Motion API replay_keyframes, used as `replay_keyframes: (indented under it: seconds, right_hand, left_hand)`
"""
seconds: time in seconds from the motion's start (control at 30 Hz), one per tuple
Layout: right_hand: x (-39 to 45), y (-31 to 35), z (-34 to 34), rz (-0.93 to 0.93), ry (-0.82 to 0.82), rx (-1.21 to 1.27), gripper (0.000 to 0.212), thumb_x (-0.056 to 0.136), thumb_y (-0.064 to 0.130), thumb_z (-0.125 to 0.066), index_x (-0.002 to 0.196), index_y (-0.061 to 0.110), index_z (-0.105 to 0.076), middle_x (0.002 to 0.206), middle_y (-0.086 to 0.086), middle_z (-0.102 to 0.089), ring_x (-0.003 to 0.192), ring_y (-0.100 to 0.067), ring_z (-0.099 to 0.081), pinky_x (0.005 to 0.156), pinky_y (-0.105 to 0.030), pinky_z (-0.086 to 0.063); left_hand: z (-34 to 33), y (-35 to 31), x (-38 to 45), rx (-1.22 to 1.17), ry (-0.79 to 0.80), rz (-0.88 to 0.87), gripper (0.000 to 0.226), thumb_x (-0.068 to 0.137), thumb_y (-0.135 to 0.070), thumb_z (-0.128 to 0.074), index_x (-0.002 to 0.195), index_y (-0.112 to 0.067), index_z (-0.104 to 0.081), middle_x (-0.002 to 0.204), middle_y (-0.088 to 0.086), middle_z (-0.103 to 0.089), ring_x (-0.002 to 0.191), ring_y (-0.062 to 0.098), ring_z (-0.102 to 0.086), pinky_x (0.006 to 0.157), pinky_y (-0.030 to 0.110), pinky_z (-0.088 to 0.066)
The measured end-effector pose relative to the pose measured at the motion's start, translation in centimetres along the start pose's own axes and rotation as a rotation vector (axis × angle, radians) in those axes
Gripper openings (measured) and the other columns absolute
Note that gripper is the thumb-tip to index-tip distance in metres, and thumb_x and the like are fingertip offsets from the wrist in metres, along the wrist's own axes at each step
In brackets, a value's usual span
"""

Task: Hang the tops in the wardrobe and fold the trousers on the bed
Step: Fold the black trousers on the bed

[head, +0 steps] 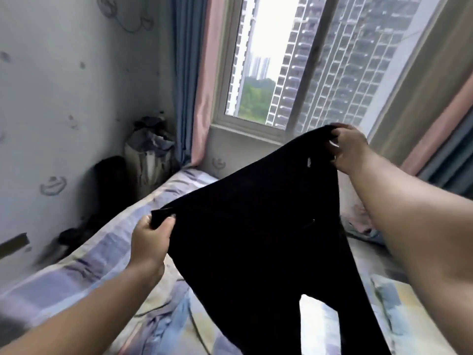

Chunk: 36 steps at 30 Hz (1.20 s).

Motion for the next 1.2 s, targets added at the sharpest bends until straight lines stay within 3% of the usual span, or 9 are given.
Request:
replay_keyframes:
  seconds: [0.1,0.27,0.5,0.73,0.83,0.9,1.03,1.1,1.2]
  right_hand:
    - [-1.3,-11.8,-4.7,-0.213,0.035,-0.129,0.03,0.093,0.005,-0.036,0.083,0.024,-0.056,0.076,0.003,-0.056,0.059,-0.014,-0.053,0.063,-0.025,-0.041]
    - [-3.3,-24.8,-15.3,-0.366,0.136,-0.259,0.03,0.091,0.004,-0.039,0.082,0.024,-0.06,0.076,0.002,-0.057,0.058,-0.015,-0.049,0.061,-0.028,-0.034]
    - [-3.9,-38.4,-36.6,-0.534,0.293,-0.301,0.029,0.096,0.006,-0.037,0.085,0.023,-0.058,0.079,0.001,-0.054,0.062,-0.016,-0.049,0.066,-0.029,-0.035]
    - [-5.3,-50.8,-57.1,-0.663,0.394,-0.329,0.029,0.092,0.004,-0.037,0.088,0.024,-0.057,0.077,0.002,-0.052,0.062,-0.014,-0.048,0.056,-0.023,-0.036]
    - [-6.7,-56.3,-63.0,-0.716,0.436,-0.294,0.027,0.093,0.006,-0.041,0.105,0.02,-0.059,0.088,0.0,-0.057,0.073,-0.014,-0.054,0.06,-0.024,-0.042]
    - [-8.0,-60.6,-66.2,-0.768,0.508,-0.277,0.035,0.095,0.014,-0.047,0.129,0.024,-0.051,0.101,0.003,-0.06,0.091,-0.013,-0.058,0.078,-0.028,-0.045]
    - [-13.2,-68.7,-66.3,-0.849,0.674,-0.421,0.054,0.095,0.021,-0.053,0.145,0.026,-0.035,0.128,0.003,-0.056,0.105,-0.013,-0.056,0.094,-0.029,-0.043]
    - [-16.7,-72.0,-64.0,-0.841,0.767,-0.612,0.055,0.095,0.025,-0.055,0.146,0.026,-0.035,0.146,0.0,-0.043,0.126,-0.017,-0.047,0.098,-0.025,-0.036]
    - [-21.6,-76.9,-60.7,-0.874,0.853,-0.73,0.061,0.092,0.028,-0.06,0.147,0.025,-0.034,0.149,-0.001,-0.04,0.132,-0.016,-0.043,0.094,-0.021,-0.035]
  left_hand:
    - [8.6,7.0,0.6,0.144,-0.076,0.164,0.009,0.085,-0.023,-0.066,0.081,-0.017,-0.062,0.074,0.003,-0.067,0.071,0.025,-0.062,0.064,0.037,-0.047]
    - [21.0,13.1,2.8,0.275,-0.285,0.329,0.012,0.083,-0.033,-0.067,0.084,-0.022,-0.062,0.082,0.002,-0.068,0.074,0.019,-0.065,0.056,0.029,-0.047]
    - [35.6,18.4,12.6,0.334,-0.493,0.542,0.032,0.081,-0.04,-0.069,0.101,-0.017,-0.062,0.096,0.009,-0.068,0.088,0.029,-0.066,0.081,0.046,-0.056]
    - [48.8,22.3,24.6,0.38,-0.642,0.661,0.025,0.083,-0.028,-0.07,0.103,-0.014,-0.062,0.103,0.007,-0.068,0.092,0.026,-0.066,0.083,0.042,-0.055]
    - [53.8,24.8,27.9,0.428,-0.673,0.713,0.028,0.085,-0.024,-0.069,0.108,-0.01,-0.061,0.109,0.01,-0.067,0.098,0.028,-0.065,0.089,0.047,-0.053]
    - [56.4,27.2,29.5,0.517,-0.674,0.756,0.026,0.086,-0.021,-0.067,0.107,-0.007,-0.06,0.109,0.012,-0.066,0.1,0.031,-0.064,0.09,0.046,-0.053]
    - [59.1,30.4,31.9,0.939,-0.536,0.785,0.039,0.086,-0.018,-0.067,0.121,-0.006,-0.053,0.126,0.012,-0.055,0.118,0.032,-0.053,0.089,0.037,-0.043]
    - [58.5,31.2,33.6,1.229,-0.275,0.736,0.049,0.085,-0.023,-0.068,0.128,-0.01,-0.049,0.131,0.012,-0.049,0.124,0.032,-0.044,0.098,0.042,-0.039]
    - [55.7,34.3,36.5,1.544,0.228,0.492,0.039,0.085,-0.026,-0.068,0.122,-0.016,-0.057,0.128,0.008,-0.054,0.121,0.03,-0.046,0.102,0.043,-0.039]
Point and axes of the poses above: each hand's wrist, its own x-axis towards the middle knuckle, its own z-axis out of the back of the hand, y = z × x, the point moved 7 cm from there along x, towards the middle knuckle
